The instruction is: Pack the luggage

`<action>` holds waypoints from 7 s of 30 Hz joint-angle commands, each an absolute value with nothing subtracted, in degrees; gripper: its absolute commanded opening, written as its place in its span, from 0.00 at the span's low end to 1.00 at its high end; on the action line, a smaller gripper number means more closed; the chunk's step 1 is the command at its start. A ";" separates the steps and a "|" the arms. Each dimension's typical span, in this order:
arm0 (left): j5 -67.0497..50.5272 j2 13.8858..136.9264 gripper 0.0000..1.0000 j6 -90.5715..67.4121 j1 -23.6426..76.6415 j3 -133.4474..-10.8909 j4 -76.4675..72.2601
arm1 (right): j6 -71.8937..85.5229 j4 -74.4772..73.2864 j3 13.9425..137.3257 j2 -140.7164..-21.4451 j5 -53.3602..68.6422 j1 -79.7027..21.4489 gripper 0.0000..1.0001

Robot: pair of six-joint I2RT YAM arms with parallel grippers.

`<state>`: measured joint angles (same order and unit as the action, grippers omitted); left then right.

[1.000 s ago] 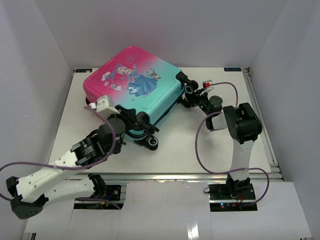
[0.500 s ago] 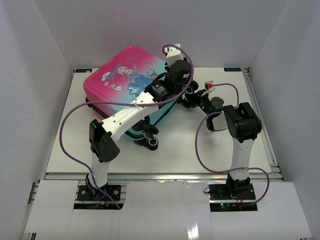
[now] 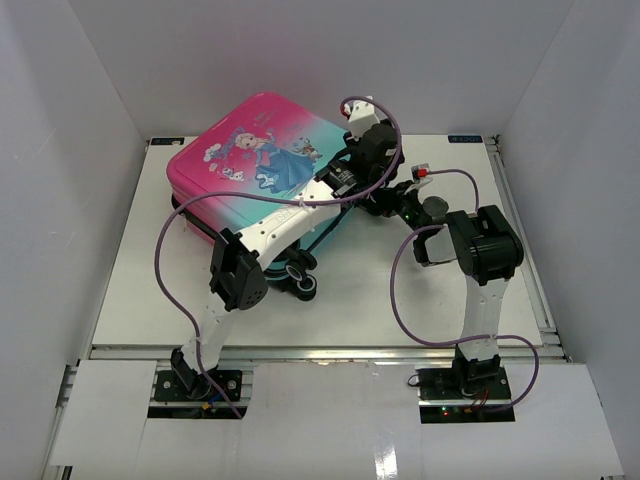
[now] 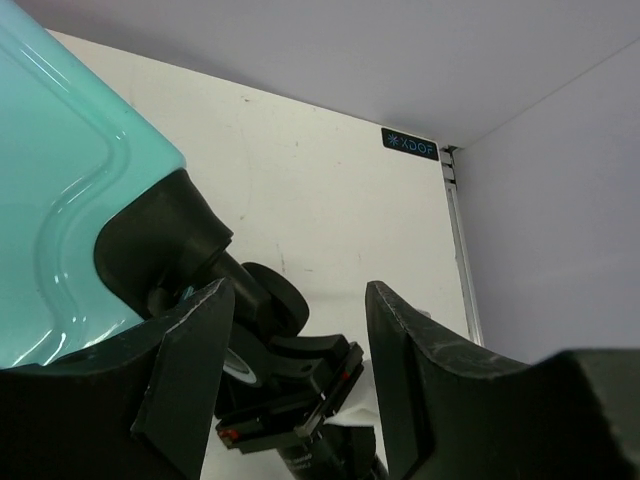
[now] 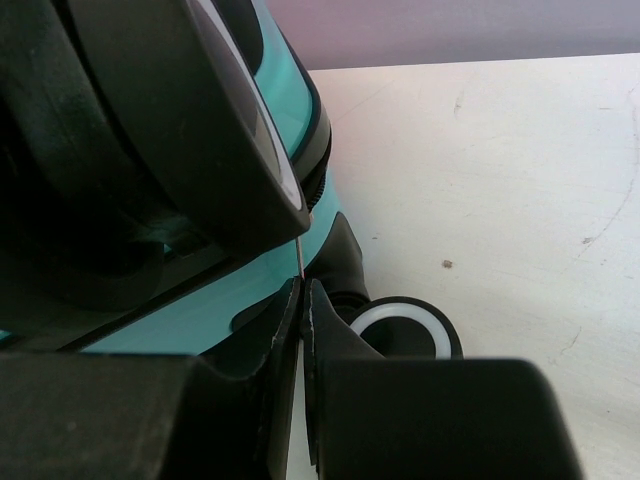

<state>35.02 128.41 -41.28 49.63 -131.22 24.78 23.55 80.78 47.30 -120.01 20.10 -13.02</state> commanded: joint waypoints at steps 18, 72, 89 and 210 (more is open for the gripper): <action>32.57 133.00 0.72 -59.70 48.85 -129.77 31.92 | 23.28 108.00 44.66 -122.18 19.50 -11.34 0.08; 54.75 103.77 0.00 -64.19 46.81 -91.55 22.49 | 31.68 99.61 38.07 -112.50 8.39 -9.00 0.14; 68.78 75.84 0.00 -53.11 38.73 -82.31 35.68 | 46.24 61.46 78.70 -134.53 22.78 -6.54 0.08; 13.25 85.37 0.61 -22.63 45.44 -78.34 26.73 | 41.18 64.44 41.81 -121.93 22.19 -37.95 0.08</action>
<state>8.64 82.52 -23.06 42.22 -74.21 22.63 39.53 66.15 45.21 -122.14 16.47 -30.47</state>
